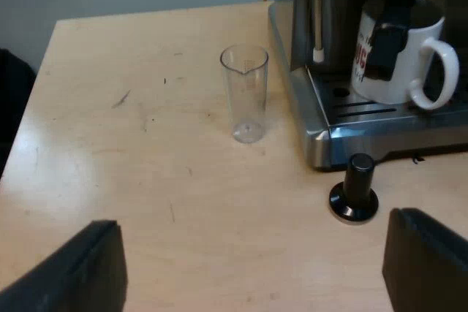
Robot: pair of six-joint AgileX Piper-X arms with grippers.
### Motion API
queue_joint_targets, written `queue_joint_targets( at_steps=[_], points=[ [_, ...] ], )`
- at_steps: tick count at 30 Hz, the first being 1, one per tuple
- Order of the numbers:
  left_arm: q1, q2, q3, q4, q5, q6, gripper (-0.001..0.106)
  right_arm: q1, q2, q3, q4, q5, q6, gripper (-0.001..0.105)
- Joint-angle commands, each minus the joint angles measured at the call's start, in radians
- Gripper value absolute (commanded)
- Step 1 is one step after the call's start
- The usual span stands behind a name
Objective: Place mug into machine
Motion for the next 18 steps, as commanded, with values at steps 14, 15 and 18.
queue_joint_targets(
  at_steps=[14, 15, 18],
  points=[
    [0.001, -0.135, 0.237, -0.202, -0.012, -0.002, 0.073, 0.000, -0.036, 0.177, -0.080, -0.013, -0.004, 0.064],
    [0.001, -0.135, 0.237, -0.201, -0.012, -0.005, 0.073, 0.000, -0.036, 0.183, -0.090, -0.013, -0.004, 0.064],
    [0.001, -0.135, 0.237, -0.201, -0.012, -0.005, 0.073, 0.000, -0.036, 0.183, -0.091, -0.013, -0.004, 0.064]
  ],
)
